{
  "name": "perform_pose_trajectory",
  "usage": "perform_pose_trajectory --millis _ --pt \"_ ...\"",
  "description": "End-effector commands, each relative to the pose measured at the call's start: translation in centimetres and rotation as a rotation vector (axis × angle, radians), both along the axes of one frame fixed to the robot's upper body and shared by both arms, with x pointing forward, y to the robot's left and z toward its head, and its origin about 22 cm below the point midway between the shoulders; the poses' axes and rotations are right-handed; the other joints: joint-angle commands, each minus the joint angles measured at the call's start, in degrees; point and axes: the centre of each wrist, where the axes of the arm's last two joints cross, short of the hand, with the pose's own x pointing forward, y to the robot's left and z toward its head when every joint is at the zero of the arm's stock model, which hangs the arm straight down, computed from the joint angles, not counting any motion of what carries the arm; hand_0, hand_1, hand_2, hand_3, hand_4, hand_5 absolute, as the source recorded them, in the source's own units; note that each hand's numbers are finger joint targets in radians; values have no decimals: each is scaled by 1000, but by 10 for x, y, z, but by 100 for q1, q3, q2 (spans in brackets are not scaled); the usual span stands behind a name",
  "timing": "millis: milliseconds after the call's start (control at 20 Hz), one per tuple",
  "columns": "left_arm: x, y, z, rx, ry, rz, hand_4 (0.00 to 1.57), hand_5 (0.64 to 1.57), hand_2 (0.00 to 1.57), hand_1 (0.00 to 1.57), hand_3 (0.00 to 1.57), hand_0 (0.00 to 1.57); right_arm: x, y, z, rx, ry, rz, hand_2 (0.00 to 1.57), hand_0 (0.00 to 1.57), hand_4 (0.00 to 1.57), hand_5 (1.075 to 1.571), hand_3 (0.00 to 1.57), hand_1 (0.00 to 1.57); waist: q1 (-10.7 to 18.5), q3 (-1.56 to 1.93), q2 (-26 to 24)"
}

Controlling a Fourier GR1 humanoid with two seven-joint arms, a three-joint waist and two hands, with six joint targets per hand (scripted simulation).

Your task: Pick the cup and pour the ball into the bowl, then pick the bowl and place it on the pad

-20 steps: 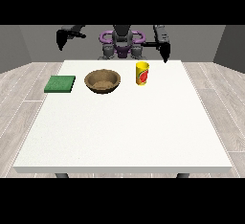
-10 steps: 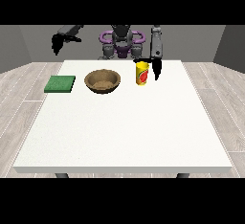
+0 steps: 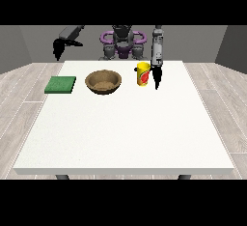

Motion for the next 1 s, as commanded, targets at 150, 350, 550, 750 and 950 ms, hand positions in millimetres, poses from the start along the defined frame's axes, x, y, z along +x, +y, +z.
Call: perform_pose_trajectory --millis 150,350,550,750,950 --pt "10 -9 -8 18 -12 40 0 1559 0 0 0 0 7 -3 12 -16 -28 8 0 0 0 1571 0 0 -164 0 213" --pt "-22 -26 -35 281 -61 131 1403 1268 1571 1286 1571 1286 11 -14 20 -11 -66 11 0 0 0 1570 0 0 -328 1 337" --pt "-5 -35 -17 313 -53 121 1477 1250 1571 1323 1571 1323 19 -34 28 -26 -51 -25 0 0 0 1570 0 0 -223 5 345" --pt "-21 -29 -34 356 52 153 1496 1256 1571 1316 1571 1316 -3 -32 5 -25 55 1 0 0 0 1570 0 0 -352 3 -353" --pt "13 30 16 619 110 200 1571 1341 1571 1381 1571 1381 -8 -64 -15 -8 193 -60 0 0 0 1569 0 0 57 28 -1199"
